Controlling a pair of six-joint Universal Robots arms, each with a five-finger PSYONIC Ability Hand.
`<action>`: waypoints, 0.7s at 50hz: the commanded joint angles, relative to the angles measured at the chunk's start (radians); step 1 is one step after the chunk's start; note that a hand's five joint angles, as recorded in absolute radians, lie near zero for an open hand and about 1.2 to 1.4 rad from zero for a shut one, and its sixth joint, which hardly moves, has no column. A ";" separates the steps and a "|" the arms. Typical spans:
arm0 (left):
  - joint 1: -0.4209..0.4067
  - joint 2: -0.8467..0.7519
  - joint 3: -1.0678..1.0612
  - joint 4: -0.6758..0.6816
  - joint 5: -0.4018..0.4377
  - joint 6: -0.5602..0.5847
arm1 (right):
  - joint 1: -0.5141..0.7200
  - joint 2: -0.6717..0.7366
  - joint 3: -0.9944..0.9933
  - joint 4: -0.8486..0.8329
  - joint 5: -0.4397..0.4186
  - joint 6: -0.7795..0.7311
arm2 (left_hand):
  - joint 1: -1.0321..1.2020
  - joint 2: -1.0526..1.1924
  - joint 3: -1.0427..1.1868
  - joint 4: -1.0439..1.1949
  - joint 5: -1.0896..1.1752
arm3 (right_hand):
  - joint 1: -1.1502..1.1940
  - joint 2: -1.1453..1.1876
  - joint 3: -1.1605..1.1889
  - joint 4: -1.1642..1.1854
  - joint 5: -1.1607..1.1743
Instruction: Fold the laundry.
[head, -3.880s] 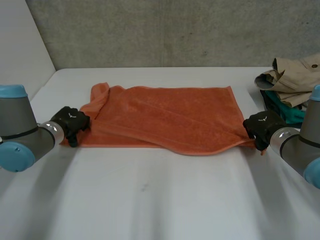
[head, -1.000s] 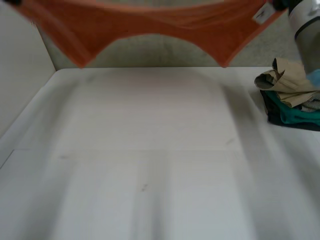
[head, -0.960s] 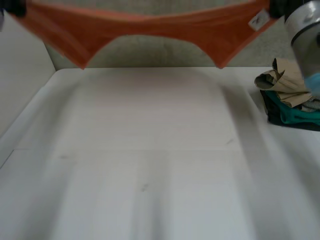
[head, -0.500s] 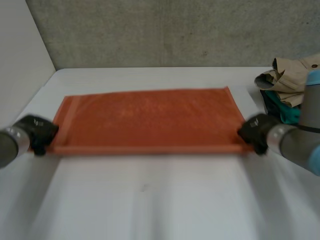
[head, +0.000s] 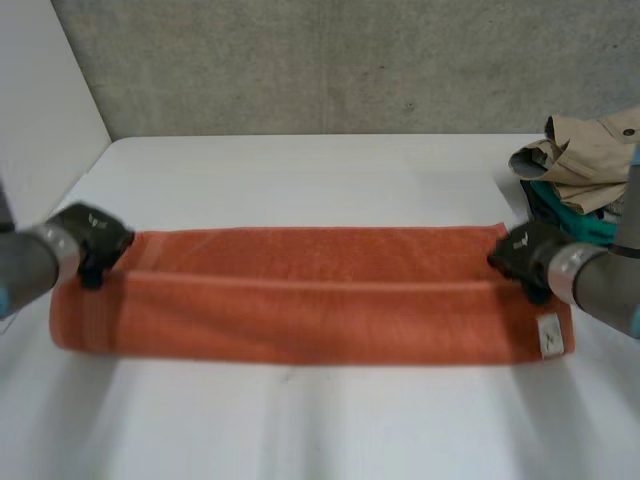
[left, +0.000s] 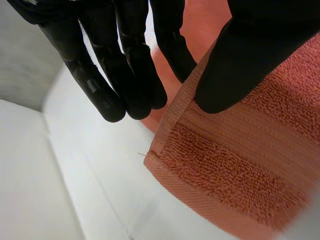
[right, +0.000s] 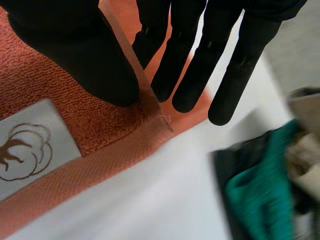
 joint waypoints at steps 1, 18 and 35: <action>-0.048 -0.193 0.286 -0.004 -0.061 -0.068 | 0.020 0.104 -0.123 -0.201 0.027 0.046 | 0.229 0.200 0.207 0.200 0.233 | 0.249 0.214 0.203 0.195 0.191; -0.143 -0.509 0.730 -0.032 -0.136 -0.085 | 0.095 0.480 -0.563 -0.356 0.123 0.040 | -0.929 -0.958 -0.951 -0.958 -0.925 | -0.973 -1.008 -1.019 -1.027 -1.031; -0.156 -0.265 0.434 -0.006 -0.078 -0.295 | 0.023 0.154 -0.281 -0.004 0.085 0.368 | -0.993 -1.022 -1.015 -1.022 -0.989 | -0.973 -1.008 -1.019 -1.027 -1.031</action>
